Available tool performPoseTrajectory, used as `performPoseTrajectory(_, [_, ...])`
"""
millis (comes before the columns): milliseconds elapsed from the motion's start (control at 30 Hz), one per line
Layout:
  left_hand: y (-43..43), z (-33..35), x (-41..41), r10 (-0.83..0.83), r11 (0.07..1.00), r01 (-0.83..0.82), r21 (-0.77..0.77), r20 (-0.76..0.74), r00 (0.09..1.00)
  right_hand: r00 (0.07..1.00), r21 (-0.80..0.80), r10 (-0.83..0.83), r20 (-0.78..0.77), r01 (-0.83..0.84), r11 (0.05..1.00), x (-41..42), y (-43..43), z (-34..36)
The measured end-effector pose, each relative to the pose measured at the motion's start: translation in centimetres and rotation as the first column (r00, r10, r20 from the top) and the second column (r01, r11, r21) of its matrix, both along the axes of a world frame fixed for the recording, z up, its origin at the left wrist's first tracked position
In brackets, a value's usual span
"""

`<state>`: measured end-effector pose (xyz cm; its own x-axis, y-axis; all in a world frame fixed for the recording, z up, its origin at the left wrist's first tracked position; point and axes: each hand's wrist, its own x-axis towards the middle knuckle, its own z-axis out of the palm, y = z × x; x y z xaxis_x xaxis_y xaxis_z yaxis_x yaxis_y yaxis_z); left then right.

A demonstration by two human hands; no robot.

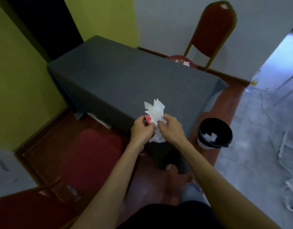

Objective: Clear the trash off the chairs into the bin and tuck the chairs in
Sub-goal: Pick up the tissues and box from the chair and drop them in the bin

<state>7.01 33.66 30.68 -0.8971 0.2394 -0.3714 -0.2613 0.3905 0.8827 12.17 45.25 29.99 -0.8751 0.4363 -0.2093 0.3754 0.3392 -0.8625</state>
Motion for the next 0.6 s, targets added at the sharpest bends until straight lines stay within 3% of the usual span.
performPoseTrajectory(233, [12.8, -1.7, 1.2, -0.128, 0.992, 0.128, 0.006, 0.085, 0.988, 0.981, -0.049, -0.181, 0.074, 0.185, 0.982, 3.2, 11.0, -2.5])
performPoseTrajectory(600, [32.9, -7.2, 0.8, -0.221, 0.969, 0.242, -0.048, 0.270, 0.937, 0.933, -0.167, -0.297, 0.203, 0.332, 0.928, 3.8, 30.0, -8.3])
